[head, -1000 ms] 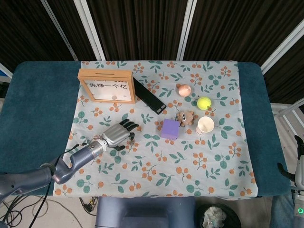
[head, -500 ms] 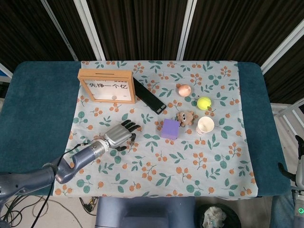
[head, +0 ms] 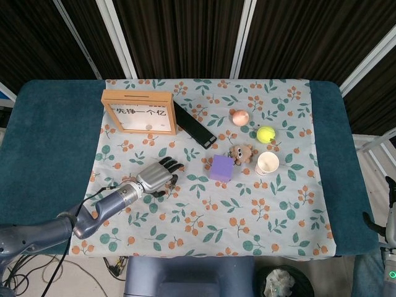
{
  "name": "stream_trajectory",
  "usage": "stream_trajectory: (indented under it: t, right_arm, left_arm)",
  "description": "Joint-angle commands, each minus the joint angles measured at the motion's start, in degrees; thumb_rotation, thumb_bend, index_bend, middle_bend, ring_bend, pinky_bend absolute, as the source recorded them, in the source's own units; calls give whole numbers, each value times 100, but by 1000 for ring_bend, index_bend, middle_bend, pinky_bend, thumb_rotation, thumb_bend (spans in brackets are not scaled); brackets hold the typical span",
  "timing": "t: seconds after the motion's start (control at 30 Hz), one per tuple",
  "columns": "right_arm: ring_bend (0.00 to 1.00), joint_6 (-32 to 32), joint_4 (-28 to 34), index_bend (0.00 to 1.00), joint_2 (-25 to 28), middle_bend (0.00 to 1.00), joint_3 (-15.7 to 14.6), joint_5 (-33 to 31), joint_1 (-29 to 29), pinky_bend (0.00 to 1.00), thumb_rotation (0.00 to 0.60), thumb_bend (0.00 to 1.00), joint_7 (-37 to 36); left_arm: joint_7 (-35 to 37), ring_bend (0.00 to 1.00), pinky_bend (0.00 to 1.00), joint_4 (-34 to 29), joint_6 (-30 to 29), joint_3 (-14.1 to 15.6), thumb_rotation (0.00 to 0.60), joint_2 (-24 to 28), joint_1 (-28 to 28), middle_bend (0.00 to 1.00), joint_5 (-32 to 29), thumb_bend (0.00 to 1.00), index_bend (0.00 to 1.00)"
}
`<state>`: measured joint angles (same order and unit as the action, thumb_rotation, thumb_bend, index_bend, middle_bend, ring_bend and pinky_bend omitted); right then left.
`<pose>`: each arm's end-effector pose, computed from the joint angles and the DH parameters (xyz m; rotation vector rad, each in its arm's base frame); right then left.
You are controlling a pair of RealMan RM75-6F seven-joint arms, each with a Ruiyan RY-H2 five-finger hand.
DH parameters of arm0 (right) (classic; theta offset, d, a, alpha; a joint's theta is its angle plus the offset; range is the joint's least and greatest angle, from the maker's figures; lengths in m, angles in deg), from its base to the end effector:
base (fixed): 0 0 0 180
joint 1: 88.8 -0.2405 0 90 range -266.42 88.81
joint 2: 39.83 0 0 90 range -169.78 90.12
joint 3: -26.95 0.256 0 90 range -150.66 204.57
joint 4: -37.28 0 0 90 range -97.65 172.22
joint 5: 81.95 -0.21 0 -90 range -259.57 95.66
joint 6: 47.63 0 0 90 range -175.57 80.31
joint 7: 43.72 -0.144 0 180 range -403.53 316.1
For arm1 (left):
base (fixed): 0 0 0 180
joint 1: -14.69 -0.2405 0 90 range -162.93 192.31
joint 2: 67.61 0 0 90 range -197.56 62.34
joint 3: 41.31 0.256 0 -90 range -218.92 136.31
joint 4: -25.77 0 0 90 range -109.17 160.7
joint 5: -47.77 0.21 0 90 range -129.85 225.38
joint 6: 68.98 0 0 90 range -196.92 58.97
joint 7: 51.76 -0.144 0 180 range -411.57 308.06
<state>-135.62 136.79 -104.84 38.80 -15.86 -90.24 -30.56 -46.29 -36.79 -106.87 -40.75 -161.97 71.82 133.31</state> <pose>-0.3277 -0.1826 0.1857 1.0052 -0.9124 0.7217 -0.1391 0.3726 -0.0749 -2.3796 -0.7413 -0.7110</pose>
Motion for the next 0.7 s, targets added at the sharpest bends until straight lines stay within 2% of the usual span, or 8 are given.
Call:
stream_trajectory:
  t: [0.03,0.7]
  right_arm:
    - [0,-2,1,134,1,27,2,-4,1,0,600,263,0]
    - [0,6,47,134,19,27,16,-55,6,0,600,264,-17]
  left_arm:
    - [-11,0,0,31,-6,-4,600,-27,4,40,9,292,412]
    - [-267,0,0,232,-66,33,600,-189,23,41,118,297,411]
